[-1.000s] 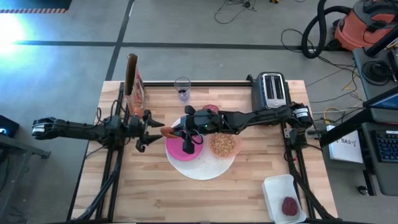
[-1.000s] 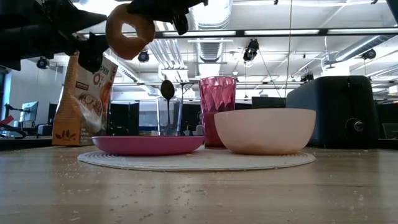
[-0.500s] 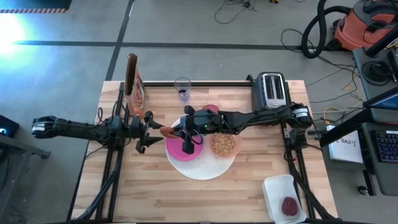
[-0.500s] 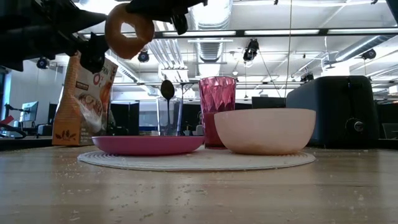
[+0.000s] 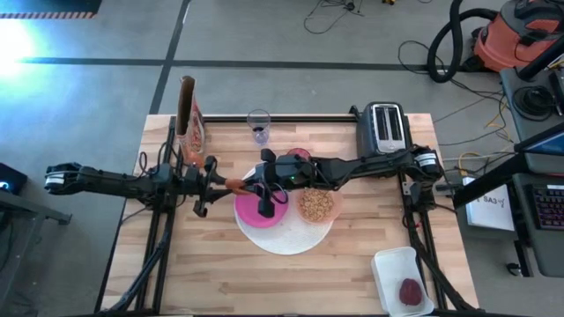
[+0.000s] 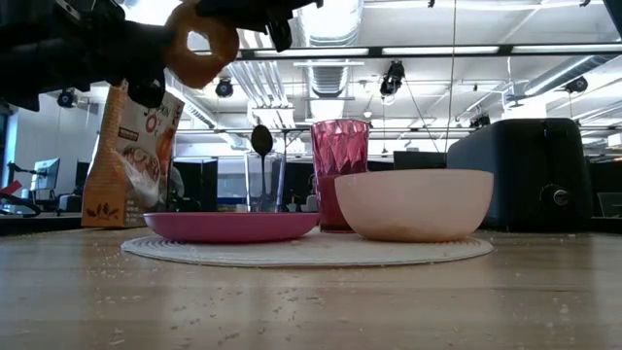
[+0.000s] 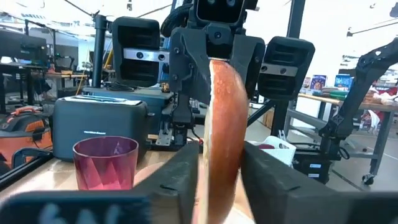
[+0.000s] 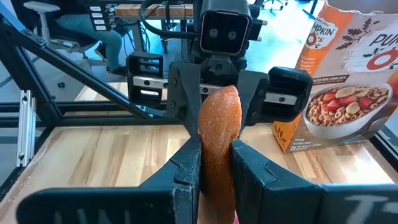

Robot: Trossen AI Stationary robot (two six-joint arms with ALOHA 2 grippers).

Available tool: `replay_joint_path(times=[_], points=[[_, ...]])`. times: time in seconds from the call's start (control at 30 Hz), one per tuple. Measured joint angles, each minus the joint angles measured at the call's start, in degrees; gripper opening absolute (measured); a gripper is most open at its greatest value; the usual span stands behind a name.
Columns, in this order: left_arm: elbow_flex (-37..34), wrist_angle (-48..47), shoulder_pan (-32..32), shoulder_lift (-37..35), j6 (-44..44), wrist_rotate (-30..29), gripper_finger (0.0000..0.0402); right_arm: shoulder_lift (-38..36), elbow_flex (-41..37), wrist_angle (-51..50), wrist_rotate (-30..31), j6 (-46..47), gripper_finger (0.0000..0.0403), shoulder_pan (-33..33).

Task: Arrange a breakfast setting
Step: Put the toasted bagel on the pink plate from the toaster

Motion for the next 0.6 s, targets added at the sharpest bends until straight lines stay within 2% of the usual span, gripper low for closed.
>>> replay_joint_path(times=[0.23, 0.4, 0.6], points=[[0.00, 0.11, -0.04, 0.00, 0.18, 0.02, 0.0014, 0.00, 0.00, -0.03, 0.13, 0.76, 0.0054, -0.01], [0.00, -0.08, -0.04, 0.02, 0.19, 0.10, 0.0016, 0.00, 0.00, -0.76, -1.40, 1.46, 0.0059, -0.04], [0.00, -0.23, -0.04, 0.04, 0.21, 0.03, 0.0020, -0.15, 0.00, -2.02, -2.80, 1.61, 0.0112, -0.02]])
